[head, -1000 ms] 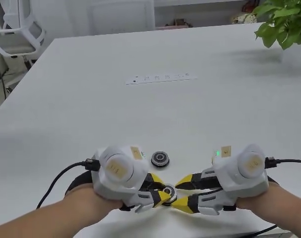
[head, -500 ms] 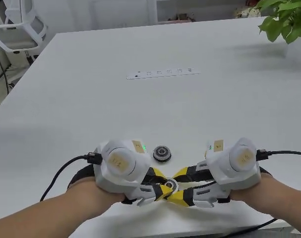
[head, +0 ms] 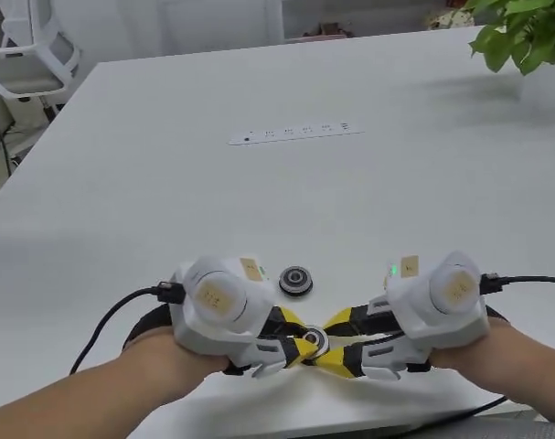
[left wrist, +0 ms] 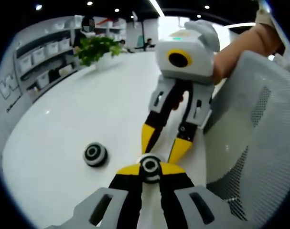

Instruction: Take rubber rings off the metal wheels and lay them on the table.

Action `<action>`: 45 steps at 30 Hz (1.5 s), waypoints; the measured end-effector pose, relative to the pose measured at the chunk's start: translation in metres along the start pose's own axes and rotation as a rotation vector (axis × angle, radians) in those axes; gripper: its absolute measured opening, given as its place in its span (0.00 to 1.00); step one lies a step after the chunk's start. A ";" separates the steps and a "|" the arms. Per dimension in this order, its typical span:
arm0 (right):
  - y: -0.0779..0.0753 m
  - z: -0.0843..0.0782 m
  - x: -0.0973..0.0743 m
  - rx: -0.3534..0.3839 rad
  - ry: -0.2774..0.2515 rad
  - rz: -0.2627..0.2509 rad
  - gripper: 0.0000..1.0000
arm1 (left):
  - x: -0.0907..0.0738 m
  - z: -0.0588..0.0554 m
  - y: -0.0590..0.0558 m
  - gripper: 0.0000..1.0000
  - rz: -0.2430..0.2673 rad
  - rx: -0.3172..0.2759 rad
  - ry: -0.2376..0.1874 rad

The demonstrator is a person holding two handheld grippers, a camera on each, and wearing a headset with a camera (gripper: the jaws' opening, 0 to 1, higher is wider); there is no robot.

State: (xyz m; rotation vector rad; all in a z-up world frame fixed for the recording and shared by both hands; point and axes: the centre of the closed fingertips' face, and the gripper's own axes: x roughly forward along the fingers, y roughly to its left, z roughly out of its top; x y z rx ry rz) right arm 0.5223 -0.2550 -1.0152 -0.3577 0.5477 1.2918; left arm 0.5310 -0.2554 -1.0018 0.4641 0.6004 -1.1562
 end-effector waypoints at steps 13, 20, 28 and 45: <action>-0.001 -0.005 -0.004 0.020 0.022 -0.012 0.10 | 0.000 0.000 0.000 0.13 0.009 -0.009 -0.001; -0.002 -0.006 -0.004 0.080 0.021 -0.012 0.07 | 0.000 0.000 0.000 0.13 0.012 -0.015 -0.003; -0.002 -0.007 -0.005 0.138 0.019 -0.010 0.03 | -0.001 0.000 0.000 0.13 0.020 -0.017 0.001; -0.003 -0.006 -0.010 0.296 -0.021 -0.021 0.00 | 0.000 -0.001 0.000 0.13 0.024 -0.014 0.007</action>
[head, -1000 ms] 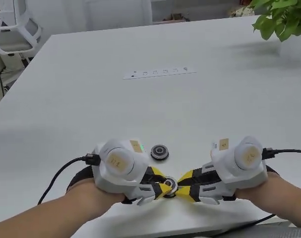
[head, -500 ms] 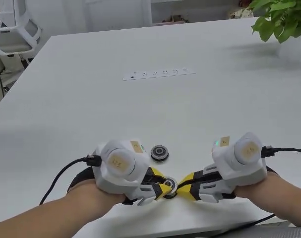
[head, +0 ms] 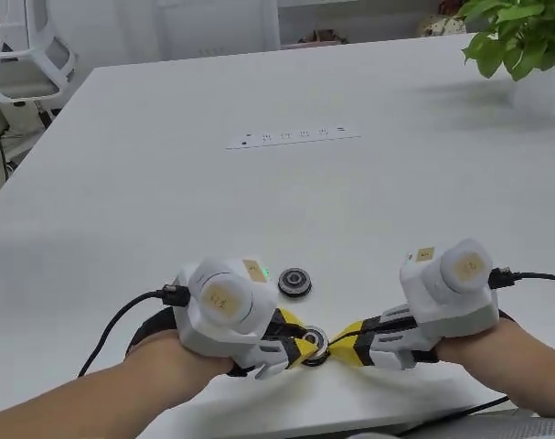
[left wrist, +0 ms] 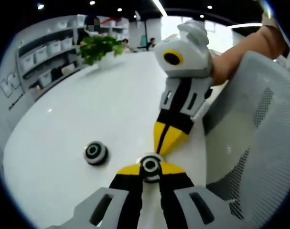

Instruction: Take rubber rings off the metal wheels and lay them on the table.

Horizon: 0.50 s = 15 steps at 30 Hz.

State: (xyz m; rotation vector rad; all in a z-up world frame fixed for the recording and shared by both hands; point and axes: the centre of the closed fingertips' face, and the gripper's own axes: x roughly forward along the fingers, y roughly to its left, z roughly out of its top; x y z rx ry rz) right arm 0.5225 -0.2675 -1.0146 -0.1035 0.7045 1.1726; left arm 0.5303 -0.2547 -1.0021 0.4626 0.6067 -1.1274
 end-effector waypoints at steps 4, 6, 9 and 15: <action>0.000 0.002 -0.003 0.030 -0.013 0.000 0.00 | 0.000 0.000 0.000 0.12 0.004 -0.001 0.004; 0.001 0.002 -0.004 0.038 -0.015 0.000 0.00 | 0.000 0.000 0.000 0.12 0.004 -0.003 0.004; 0.001 0.002 -0.003 0.047 -0.015 0.002 0.00 | 0.000 0.000 0.000 0.12 0.004 -0.005 0.003; -0.001 0.003 -0.003 0.118 -0.036 0.007 0.00 | 0.000 0.000 0.000 0.12 0.008 -0.005 0.000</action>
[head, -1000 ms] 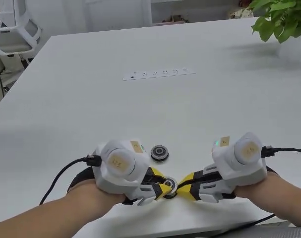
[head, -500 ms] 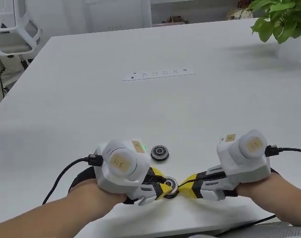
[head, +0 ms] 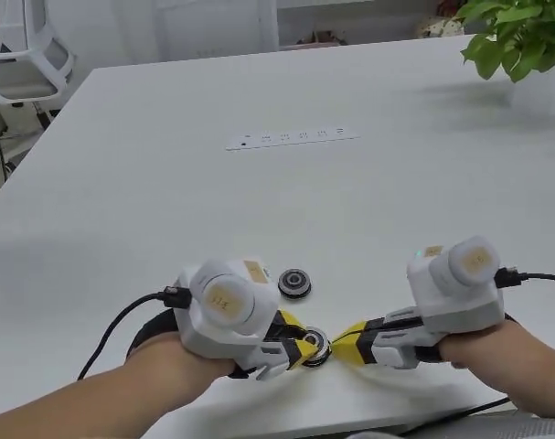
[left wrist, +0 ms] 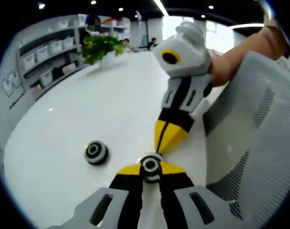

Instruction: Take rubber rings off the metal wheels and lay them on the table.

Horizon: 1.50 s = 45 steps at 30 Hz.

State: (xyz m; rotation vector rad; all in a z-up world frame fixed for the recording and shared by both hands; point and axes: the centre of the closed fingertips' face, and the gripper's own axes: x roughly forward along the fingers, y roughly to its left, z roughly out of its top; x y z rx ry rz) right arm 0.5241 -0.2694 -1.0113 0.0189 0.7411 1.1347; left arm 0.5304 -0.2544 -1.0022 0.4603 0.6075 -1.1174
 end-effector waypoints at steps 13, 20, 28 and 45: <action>0.002 0.011 -0.001 0.049 -0.066 0.016 0.00 | 0.000 0.000 -0.001 0.12 0.016 0.000 0.004; 0.005 0.013 0.001 0.049 -0.072 0.033 0.00 | 0.000 0.000 -0.001 0.12 0.021 -0.002 0.006; 0.008 0.013 0.004 0.042 -0.072 0.051 0.00 | 0.000 0.000 -0.001 0.12 0.020 -0.004 0.005; 0.021 0.019 0.003 0.072 -0.109 0.115 0.00 | 0.001 0.001 -0.001 0.12 0.014 -0.008 -0.005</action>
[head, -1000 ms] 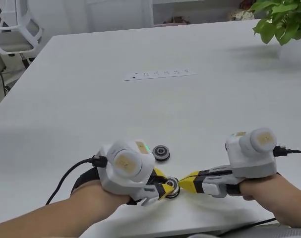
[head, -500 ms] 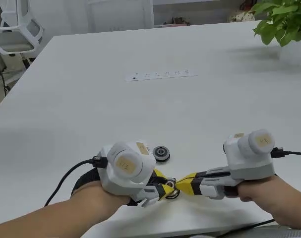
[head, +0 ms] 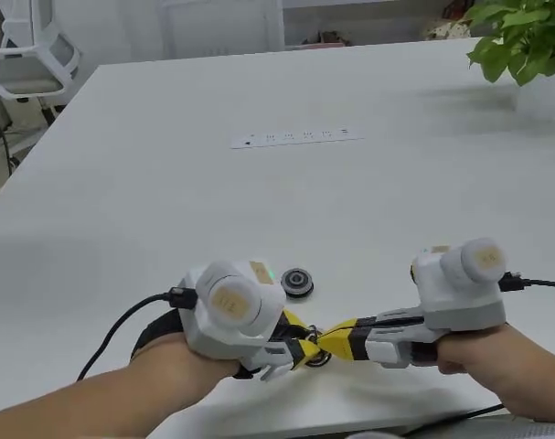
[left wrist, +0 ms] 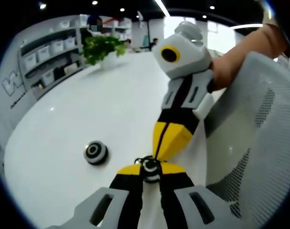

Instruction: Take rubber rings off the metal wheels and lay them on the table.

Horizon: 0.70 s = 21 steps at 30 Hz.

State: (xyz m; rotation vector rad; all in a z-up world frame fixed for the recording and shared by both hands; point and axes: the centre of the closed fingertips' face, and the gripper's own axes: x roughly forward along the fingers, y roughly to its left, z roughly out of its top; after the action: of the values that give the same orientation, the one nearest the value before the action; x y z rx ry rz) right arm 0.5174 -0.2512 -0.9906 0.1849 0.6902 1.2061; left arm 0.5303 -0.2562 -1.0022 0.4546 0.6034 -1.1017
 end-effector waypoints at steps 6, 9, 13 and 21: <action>-0.002 0.002 -0.002 0.020 -0.020 -0.008 0.00 | 0.000 0.000 0.000 0.12 -0.001 0.000 -0.001; -0.007 -0.003 -0.003 0.004 -0.001 -0.030 0.00 | 0.000 0.000 0.000 0.12 -0.001 0.000 -0.002; -0.008 -0.003 -0.003 -0.003 0.000 -0.037 0.00 | 0.000 0.000 0.000 0.12 0.001 0.001 -0.007; -0.011 -0.003 -0.004 -0.003 0.004 -0.050 0.00 | 0.000 0.000 0.001 0.13 0.005 0.002 -0.015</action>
State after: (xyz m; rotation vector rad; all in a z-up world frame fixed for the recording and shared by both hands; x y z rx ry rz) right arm 0.5237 -0.2598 -0.9970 0.1620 0.6927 1.1600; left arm 0.5307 -0.2559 -1.0016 0.4490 0.5880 -1.0998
